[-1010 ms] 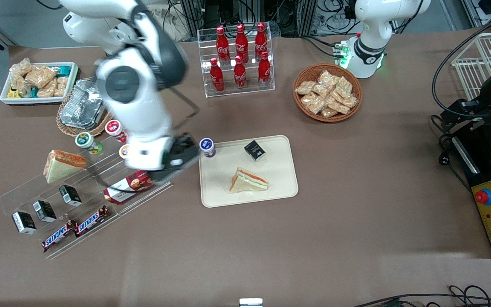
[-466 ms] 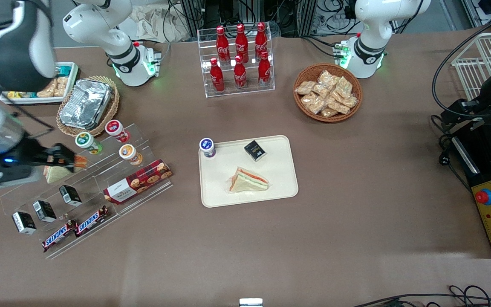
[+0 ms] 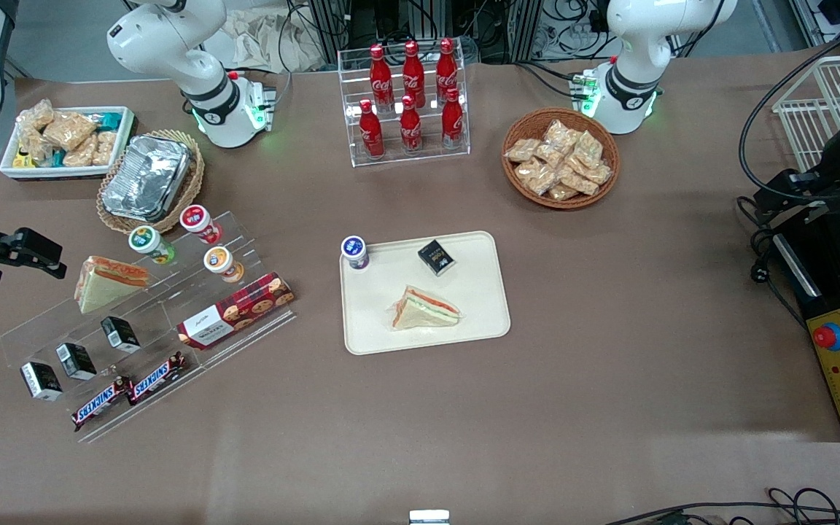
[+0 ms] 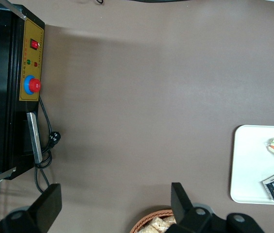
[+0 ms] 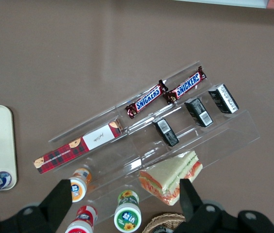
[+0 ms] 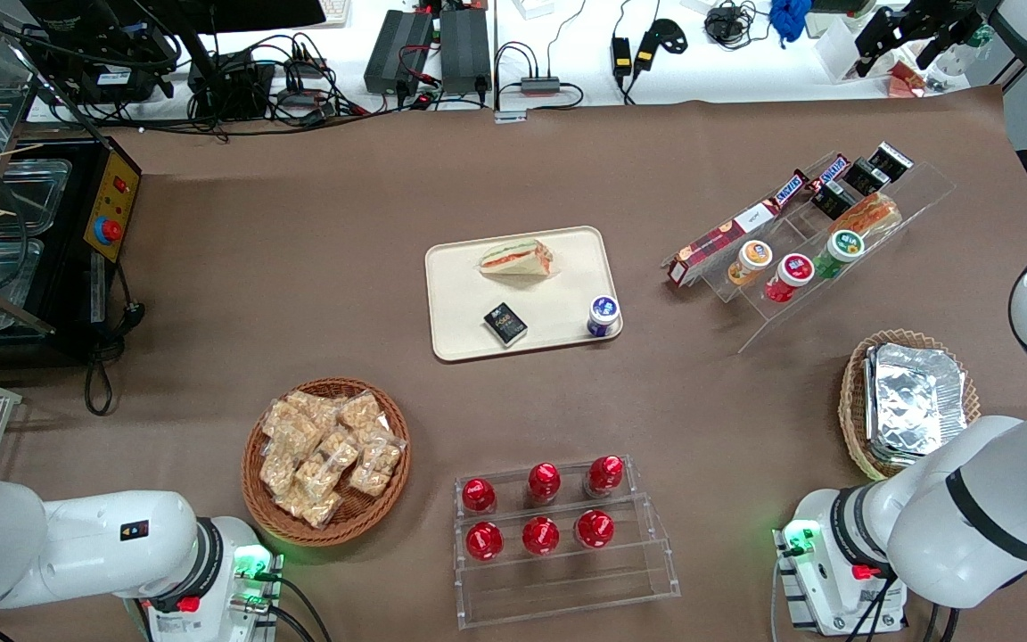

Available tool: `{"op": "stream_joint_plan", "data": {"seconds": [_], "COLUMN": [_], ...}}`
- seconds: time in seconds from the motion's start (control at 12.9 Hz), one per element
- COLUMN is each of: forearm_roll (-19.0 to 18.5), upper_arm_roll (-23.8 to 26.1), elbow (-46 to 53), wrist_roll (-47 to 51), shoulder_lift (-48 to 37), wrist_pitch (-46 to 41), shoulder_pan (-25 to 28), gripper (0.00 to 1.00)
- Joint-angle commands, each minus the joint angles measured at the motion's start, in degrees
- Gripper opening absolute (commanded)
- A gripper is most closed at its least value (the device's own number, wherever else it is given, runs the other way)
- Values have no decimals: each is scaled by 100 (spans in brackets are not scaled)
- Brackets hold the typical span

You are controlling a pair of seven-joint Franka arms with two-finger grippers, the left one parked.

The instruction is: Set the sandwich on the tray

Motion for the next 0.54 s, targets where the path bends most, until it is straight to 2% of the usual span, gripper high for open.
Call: {"op": "stream_joint_plan", "data": {"seconds": [0.0,0.47], "forearm_roll": [171,171], "upper_arm_roll": [5,41], "elbow": [-55,-20], "wrist_roll": [137,128], "shoulder_lift": [-65,-74], "wrist_pitch": [-104,-174], "shoulder_pan": [110,58], "gripper": [99,99]}}
